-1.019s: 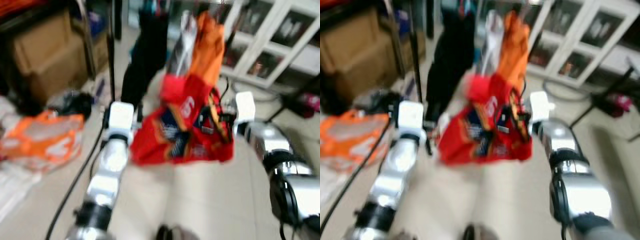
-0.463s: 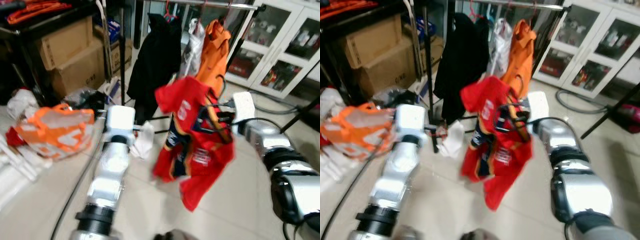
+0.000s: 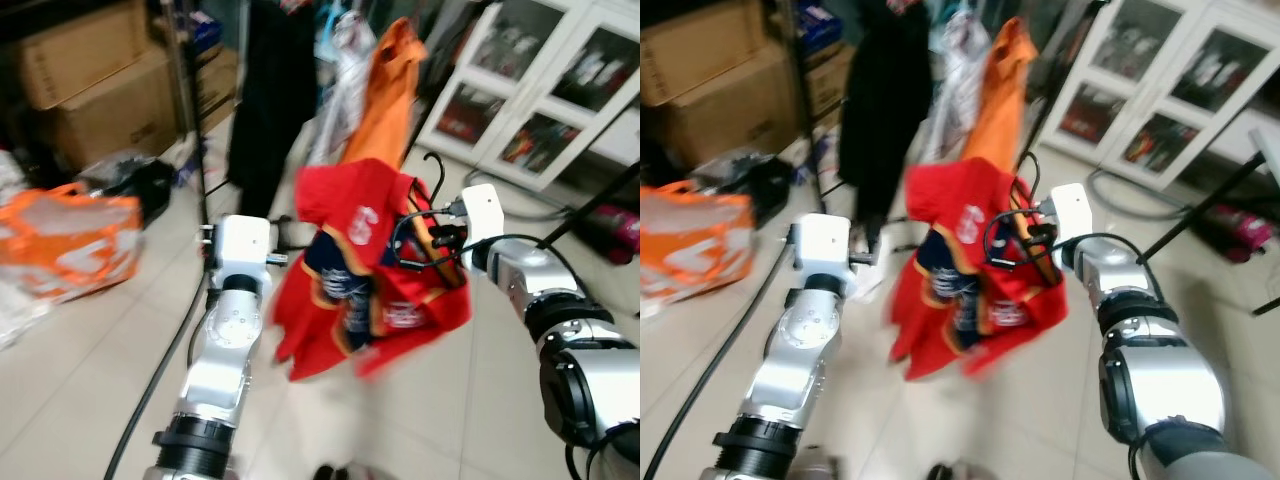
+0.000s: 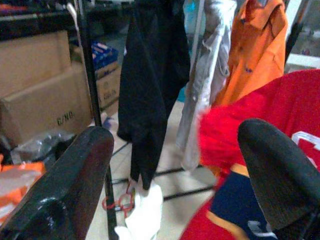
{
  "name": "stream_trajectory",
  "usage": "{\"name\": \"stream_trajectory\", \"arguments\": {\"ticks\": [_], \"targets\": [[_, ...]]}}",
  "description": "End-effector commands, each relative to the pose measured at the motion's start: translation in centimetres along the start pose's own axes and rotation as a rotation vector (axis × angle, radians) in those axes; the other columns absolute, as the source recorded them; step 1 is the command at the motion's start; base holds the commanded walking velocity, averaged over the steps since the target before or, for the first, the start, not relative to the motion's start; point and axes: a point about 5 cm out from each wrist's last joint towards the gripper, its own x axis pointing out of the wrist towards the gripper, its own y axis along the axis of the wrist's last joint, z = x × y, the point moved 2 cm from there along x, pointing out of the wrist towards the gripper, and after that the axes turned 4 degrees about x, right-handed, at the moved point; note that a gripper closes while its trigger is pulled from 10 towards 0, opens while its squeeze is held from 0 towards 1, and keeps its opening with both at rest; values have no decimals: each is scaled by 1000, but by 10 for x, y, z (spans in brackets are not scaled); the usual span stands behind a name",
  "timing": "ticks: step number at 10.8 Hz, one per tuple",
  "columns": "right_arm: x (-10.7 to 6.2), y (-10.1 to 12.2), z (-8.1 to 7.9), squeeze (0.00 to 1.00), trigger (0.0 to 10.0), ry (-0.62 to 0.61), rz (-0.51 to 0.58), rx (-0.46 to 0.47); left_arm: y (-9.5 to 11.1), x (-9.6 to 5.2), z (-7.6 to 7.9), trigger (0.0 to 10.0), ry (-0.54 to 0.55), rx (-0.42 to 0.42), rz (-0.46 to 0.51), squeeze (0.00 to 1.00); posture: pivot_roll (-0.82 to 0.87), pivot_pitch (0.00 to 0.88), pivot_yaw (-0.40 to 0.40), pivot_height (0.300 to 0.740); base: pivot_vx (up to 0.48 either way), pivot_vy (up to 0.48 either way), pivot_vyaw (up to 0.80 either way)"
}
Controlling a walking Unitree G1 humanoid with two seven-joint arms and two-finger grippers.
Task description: Hang hanger
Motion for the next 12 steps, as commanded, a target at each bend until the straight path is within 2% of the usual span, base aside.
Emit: {"name": "stream_trajectory", "arguments": {"ticks": [1, 8, 11, 12], "targets": [[-1, 11, 1, 0, 0, 2, 34, -21, -2, 0, -6, 10000, 25, 5, -12, 0, 90, 93, -176, 740, 345, -330, 0], [4, 14, -11, 0, 0, 39, 48, -38, -3, 0, -13, 10000, 55, 19, -13, 0, 111, 78, -177, 740, 347, -328, 0], [4, 14, -11, 0, 0, 28, 47, -46, -1, 1, -14, 10000, 55, 54, 1, 0, 114, 76, -177, 740, 109, 0, 619], [5, 15, -12, 0, 0, 32, 50, -45, 1, 1, -15, 10000, 54, 57, 13, 0, 118, 79, -178, 740, 0, 0, 0]]}}
